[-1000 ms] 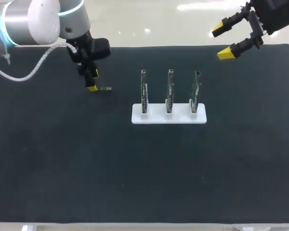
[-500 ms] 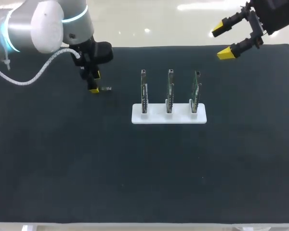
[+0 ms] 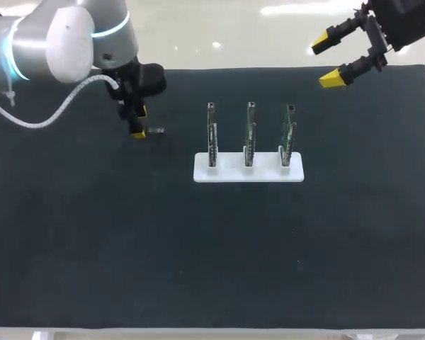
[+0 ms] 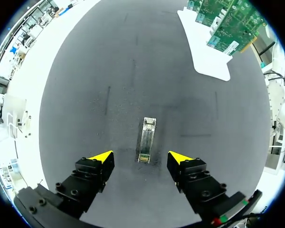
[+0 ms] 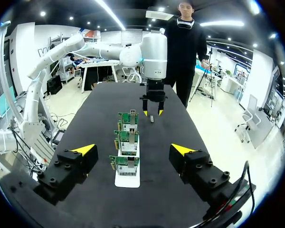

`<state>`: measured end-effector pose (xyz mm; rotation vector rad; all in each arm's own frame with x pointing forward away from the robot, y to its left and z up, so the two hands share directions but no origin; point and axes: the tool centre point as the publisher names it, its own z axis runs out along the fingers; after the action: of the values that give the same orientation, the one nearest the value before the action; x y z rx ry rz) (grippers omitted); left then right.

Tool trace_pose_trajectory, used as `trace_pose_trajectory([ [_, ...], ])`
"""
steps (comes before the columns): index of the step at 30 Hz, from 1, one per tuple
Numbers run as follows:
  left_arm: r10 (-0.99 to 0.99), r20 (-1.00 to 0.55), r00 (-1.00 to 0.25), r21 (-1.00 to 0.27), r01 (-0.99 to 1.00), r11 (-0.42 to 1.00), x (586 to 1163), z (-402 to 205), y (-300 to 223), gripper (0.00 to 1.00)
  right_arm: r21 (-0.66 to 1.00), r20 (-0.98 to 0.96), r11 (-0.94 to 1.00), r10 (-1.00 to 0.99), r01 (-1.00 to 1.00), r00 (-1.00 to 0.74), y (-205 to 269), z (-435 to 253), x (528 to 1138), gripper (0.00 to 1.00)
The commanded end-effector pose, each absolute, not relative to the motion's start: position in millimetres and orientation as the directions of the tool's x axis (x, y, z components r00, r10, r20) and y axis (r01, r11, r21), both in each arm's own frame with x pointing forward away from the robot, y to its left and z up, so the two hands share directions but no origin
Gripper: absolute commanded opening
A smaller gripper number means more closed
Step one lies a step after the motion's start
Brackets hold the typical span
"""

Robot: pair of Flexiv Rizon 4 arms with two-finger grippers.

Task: Pick up the optical module with the left hand, and insert it into the network port with the right hand.

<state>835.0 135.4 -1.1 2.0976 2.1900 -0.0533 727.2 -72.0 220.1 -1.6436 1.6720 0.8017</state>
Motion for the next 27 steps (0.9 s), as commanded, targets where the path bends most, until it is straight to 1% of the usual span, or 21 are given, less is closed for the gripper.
trace_pose_trajectory([
  [1,0.994,-0.101,-0.041,0.055,0.997,0.047,833.8,-3.9,135.3,1.00,-0.018,-0.799,0.026,-0.601,-0.999,-0.001,-71.6,220.2,727.5,1.00],
  [9,0.994,-0.099,-0.044,0.055,0.997,0.050,835.0,-7.0,134.5,1.00,-0.018,-0.799,0.026,-0.601,-0.999,-0.001,-71.6,220.2,727.5,1.00],
  [13,0.994,-0.097,-0.046,0.055,0.997,0.052,835.6,-8.0,134.8,0.91,-0.018,-0.799,0.026,-0.601,-0.999,-0.001,-71.6,220.2,727.5,1.00],
  [14,0.994,-0.097,-0.047,0.055,0.997,0.052,835.6,-8.4,134.8,0.67,-0.018,-0.799,0.026,-0.601,-0.999,-0.001,-71.6,220.2,727.5,1.00],
  [15,0.994,-0.097,-0.046,0.054,0.997,0.052,835.6,-8.9,134.7,0.53,-0.018,-0.799,0.026,-0.601,-0.999,-0.001,-71.6,220.2,727.5,1.00],
  [16,0.994,-0.097,-0.046,0.054,0.997,0.051,835.5,-9.2,134.7,0.49,-0.018,-0.799,0.026,-0.601,-0.999,-0.001,-71.6,220.2,727.5,1.00],
  [27,0.995,-0.088,-0.044,0.056,0.997,0.049,834.9,-12.6,135.4,0.48,-0.018,-0.799,0.026,-0.601,-0.999,-0.001,-71.6,220.2,727.5,1.00],
])
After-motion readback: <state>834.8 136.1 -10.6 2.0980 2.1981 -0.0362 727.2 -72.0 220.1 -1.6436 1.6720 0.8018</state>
